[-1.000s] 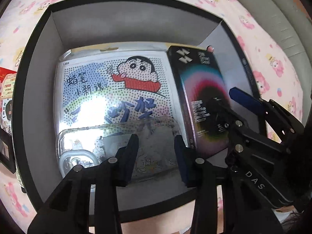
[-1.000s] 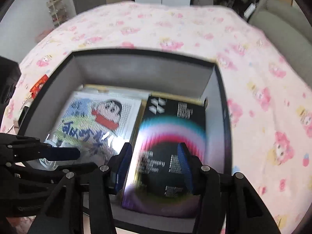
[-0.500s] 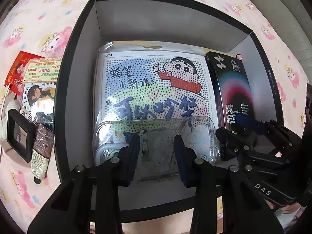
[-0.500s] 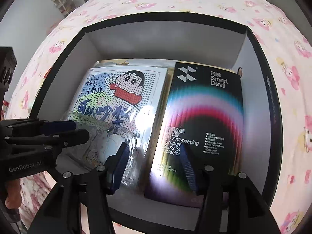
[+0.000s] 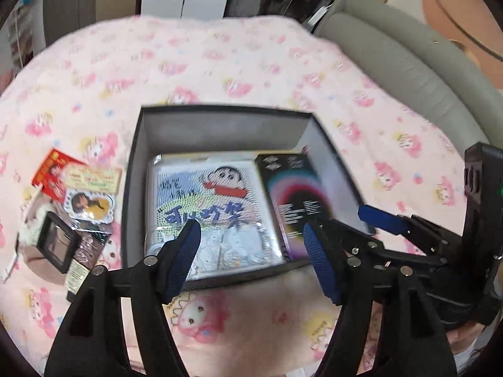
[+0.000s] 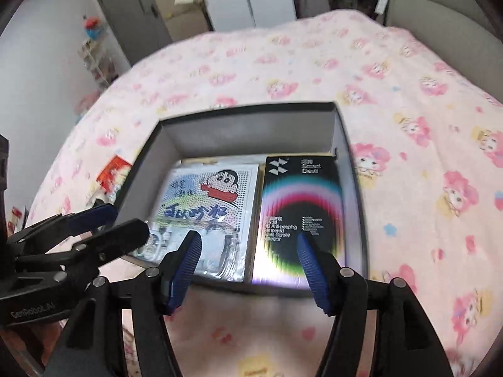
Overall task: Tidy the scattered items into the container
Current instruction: 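Withdraw the left gripper from the box and lift it away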
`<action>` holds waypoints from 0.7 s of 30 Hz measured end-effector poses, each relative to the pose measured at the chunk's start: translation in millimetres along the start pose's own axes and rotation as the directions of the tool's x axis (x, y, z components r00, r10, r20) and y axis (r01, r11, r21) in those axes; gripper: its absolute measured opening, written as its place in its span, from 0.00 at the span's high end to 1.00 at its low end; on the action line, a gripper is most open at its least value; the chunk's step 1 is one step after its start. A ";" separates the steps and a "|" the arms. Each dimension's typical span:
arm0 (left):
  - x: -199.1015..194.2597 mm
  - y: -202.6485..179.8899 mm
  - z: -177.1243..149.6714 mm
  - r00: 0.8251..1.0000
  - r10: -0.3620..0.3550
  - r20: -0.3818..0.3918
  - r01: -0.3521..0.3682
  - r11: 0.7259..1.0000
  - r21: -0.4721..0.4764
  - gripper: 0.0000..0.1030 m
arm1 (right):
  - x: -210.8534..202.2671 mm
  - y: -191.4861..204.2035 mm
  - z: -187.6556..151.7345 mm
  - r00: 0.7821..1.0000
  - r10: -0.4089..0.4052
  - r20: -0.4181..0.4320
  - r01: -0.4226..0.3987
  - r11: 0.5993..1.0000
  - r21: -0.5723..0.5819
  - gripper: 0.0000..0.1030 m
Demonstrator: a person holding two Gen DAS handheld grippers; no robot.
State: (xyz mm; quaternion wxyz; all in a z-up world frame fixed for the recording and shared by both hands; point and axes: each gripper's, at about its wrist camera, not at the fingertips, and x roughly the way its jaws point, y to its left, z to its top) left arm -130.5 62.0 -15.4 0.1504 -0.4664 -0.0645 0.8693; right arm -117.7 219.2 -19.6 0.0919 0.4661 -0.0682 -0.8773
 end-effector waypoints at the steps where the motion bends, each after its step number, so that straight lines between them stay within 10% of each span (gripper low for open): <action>1: -9.8 -3.2 -1.6 1.000 -0.005 0.015 0.004 1.000 0.012 0.33 | -3.5 5.4 -4.5 1.000 -0.003 0.015 0.003 1.000 0.006 0.41; 21: -108.8 11.8 -56.9 0.995 -0.016 0.102 0.013 1.000 0.027 0.32 | -69.6 76.4 -55.6 0.995 -0.003 0.098 0.009 0.999 -0.054 0.41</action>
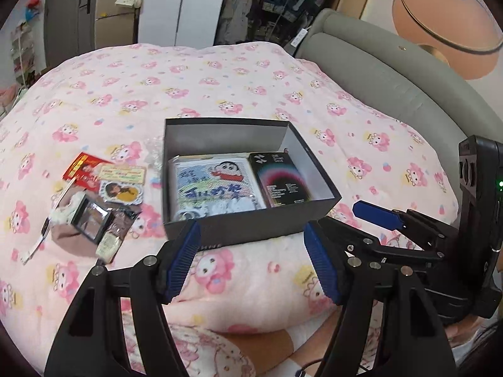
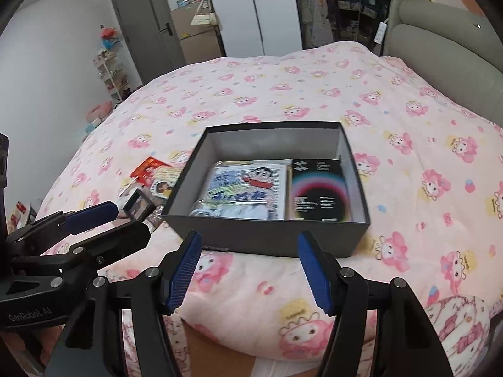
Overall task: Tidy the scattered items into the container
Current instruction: 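Withdraw the left gripper from the box and lift it away, then grasp the black square frame beside the plush with the left gripper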
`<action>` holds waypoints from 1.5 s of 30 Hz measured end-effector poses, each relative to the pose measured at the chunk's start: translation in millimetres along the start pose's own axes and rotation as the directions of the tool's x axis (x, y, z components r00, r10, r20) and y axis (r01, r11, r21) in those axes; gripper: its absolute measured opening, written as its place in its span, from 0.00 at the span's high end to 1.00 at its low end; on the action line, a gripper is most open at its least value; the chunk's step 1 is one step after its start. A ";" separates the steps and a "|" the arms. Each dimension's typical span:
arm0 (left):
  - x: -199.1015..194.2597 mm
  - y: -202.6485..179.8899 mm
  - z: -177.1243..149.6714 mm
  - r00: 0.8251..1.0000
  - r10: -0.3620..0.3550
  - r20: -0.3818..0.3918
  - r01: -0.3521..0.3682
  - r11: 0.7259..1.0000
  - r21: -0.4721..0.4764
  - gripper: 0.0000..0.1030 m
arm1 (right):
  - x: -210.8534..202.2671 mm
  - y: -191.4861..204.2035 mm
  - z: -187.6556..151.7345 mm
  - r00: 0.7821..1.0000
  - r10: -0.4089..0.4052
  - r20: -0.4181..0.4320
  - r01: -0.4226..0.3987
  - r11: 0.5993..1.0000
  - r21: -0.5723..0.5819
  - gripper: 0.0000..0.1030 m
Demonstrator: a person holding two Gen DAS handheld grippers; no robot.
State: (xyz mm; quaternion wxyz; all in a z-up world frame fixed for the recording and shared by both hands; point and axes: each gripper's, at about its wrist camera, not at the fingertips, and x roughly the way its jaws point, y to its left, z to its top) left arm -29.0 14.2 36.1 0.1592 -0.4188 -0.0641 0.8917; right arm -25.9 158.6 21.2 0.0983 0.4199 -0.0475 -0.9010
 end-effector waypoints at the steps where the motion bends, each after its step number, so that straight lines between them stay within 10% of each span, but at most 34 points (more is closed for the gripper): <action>1: -1.5 2.6 -2.3 1.000 0.004 0.002 -0.004 1.000 -0.006 0.32 | 0.2 5.2 -0.6 1.000 0.001 -0.002 -0.001 1.000 -0.010 0.41; 30: -34.0 140.9 -43.1 0.991 0.135 -0.021 -0.136 0.967 -0.216 0.33 | 69.9 136.5 -1.6 0.985 0.091 -0.148 -0.117 0.977 -0.178 0.41; 45: 2.0 236.3 -65.0 0.987 0.134 -0.084 -0.157 0.900 -0.407 0.32 | 162.5 188.3 -1.2 0.932 0.157 -0.328 -0.223 0.959 -0.175 0.41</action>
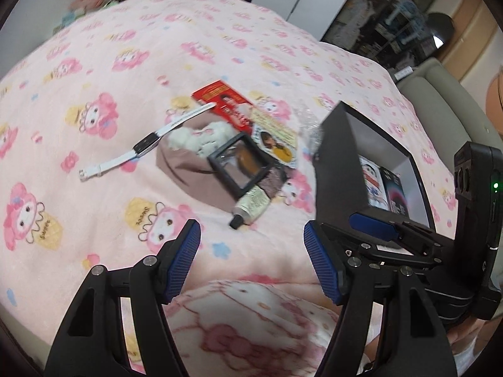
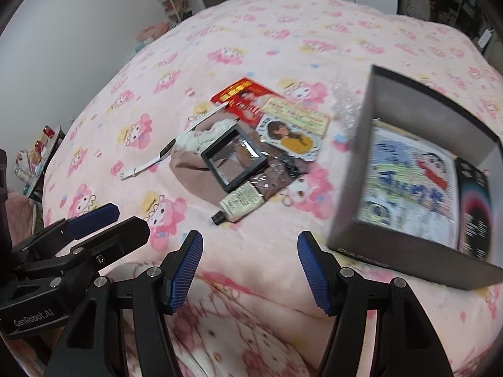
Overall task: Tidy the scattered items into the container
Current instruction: 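Grasp the black square frame beside the plush with the left gripper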
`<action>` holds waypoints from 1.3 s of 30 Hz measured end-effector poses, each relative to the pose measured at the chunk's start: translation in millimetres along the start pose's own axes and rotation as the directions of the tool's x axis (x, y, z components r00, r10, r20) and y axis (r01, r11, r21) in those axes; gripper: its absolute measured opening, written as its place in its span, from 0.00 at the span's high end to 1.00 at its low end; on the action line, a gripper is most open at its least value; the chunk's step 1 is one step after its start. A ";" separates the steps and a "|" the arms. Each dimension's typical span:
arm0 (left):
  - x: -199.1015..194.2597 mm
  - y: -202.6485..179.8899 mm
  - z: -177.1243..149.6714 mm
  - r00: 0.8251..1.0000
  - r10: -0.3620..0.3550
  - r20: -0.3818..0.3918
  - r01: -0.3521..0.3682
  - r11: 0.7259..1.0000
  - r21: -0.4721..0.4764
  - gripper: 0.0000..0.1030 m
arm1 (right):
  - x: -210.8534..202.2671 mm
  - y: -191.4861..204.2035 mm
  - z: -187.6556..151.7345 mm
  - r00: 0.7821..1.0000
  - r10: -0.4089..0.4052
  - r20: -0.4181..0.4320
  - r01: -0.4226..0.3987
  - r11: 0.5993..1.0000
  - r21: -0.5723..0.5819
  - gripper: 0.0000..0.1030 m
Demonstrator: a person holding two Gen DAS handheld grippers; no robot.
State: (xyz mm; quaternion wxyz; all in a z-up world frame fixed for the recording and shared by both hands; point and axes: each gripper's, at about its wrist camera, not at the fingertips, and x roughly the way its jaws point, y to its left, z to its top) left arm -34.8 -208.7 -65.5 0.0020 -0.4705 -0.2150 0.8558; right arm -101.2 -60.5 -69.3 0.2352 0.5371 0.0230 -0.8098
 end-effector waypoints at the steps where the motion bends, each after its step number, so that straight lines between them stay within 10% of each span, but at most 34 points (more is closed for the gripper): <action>1: 4.5 5.3 2.6 1.000 -0.008 -0.007 0.008 1.000 -0.016 0.32 | 7.0 0.6 4.0 1.000 0.013 -0.012 -0.013 1.000 0.005 0.41; 7: 42.1 38.4 29.3 0.998 -0.012 -0.057 0.002 0.985 -0.173 0.33 | 39.1 1.5 36.0 1.000 0.016 -0.013 -0.016 1.000 0.010 0.41; 13: 82.3 67.5 50.0 0.998 -0.047 -0.052 0.021 0.905 -0.424 0.35 | 76.8 3.6 71.9 0.998 -0.057 0.007 0.057 0.998 -0.032 0.41; 22: 134.5 68.2 57.8 0.985 -0.121 -0.120 0.049 0.875 -0.481 0.35 | 115.9 -4.6 80.6 0.996 -0.074 -0.040 0.071 0.995 -0.072 0.43; 26: 154.8 70.3 59.9 0.966 -0.185 -0.178 0.071 0.859 -0.507 0.47 | 126.9 -9.7 78.5 0.997 -0.037 -0.061 0.034 0.999 -0.037 0.62; 30: 136.0 59.6 56.5 0.978 -0.133 -0.162 0.045 0.887 -0.459 0.67 | 124.4 -5.1 70.5 0.995 0.051 -0.088 -0.052 0.998 -0.016 0.71; 39: 84.8 28.5 31.6 0.979 -0.180 -0.093 0.124 0.897 -0.425 0.67 | 60.4 2.4 47.2 0.997 0.060 -0.043 -0.062 0.997 -0.047 0.71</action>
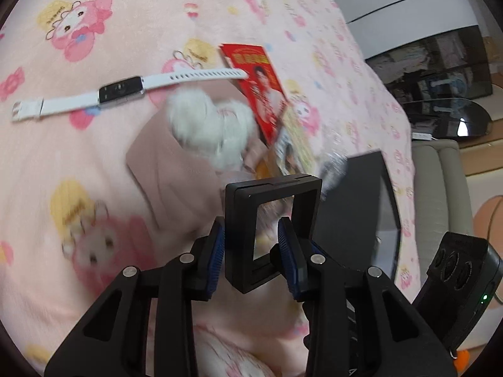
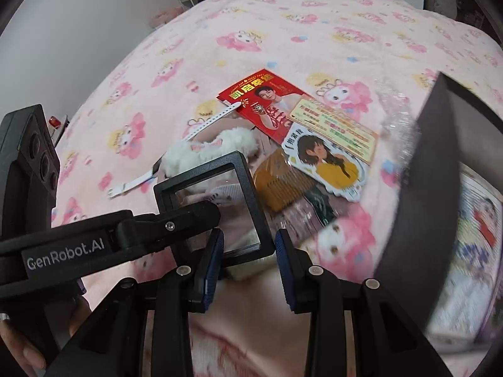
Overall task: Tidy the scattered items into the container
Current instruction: 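Grasp the black square frame beside the plush with the left gripper, then carry the black square frame over the black box with the left gripper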
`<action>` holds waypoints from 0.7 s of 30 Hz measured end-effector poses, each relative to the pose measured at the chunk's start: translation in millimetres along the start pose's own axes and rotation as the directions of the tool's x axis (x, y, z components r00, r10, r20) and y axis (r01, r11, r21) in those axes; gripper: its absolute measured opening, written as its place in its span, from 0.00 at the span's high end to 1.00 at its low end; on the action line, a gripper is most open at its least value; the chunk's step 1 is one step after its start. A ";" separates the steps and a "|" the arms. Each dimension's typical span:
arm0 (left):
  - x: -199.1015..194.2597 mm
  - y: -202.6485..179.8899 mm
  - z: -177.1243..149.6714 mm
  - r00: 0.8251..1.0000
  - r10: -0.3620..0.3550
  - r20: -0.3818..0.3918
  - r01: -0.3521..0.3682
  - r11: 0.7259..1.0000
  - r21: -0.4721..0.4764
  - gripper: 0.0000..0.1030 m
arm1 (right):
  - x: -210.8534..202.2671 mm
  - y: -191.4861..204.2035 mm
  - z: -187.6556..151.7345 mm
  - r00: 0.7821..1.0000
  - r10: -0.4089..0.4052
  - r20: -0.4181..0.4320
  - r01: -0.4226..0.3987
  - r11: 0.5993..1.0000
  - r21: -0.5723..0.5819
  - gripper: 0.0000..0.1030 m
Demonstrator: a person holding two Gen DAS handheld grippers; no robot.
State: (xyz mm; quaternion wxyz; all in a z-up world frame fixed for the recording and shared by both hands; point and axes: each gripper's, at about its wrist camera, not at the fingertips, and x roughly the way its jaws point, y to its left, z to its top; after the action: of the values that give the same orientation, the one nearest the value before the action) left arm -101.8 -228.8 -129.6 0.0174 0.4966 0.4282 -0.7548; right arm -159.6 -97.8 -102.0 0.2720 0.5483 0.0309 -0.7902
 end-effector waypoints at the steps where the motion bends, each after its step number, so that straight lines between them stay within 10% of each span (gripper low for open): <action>1: -4.9 -4.6 -8.9 1.000 -0.006 0.003 0.006 1.000 0.006 0.67 | -8.8 -0.1 -5.7 1.000 -0.003 0.011 0.003 1.000 0.001 0.71; 12: -10.7 -71.2 -107.8 0.999 0.001 -0.043 0.008 0.979 0.204 0.69 | -100.7 -42.8 -94.3 0.995 -0.012 0.096 0.003 0.995 0.096 0.70; 21: 74.5 -121.9 -186.3 0.979 0.056 -0.196 0.040 0.891 0.453 0.69 | -109.1 -121.6 -170.7 0.997 -0.073 0.040 0.061 0.964 0.261 0.70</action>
State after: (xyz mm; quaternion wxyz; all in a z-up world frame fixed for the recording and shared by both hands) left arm -57.7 1.8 -136.0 -0.1399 0.5633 0.2374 -0.7790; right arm -43.6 108.0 -103.7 0.1719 0.5582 -0.0608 -0.8094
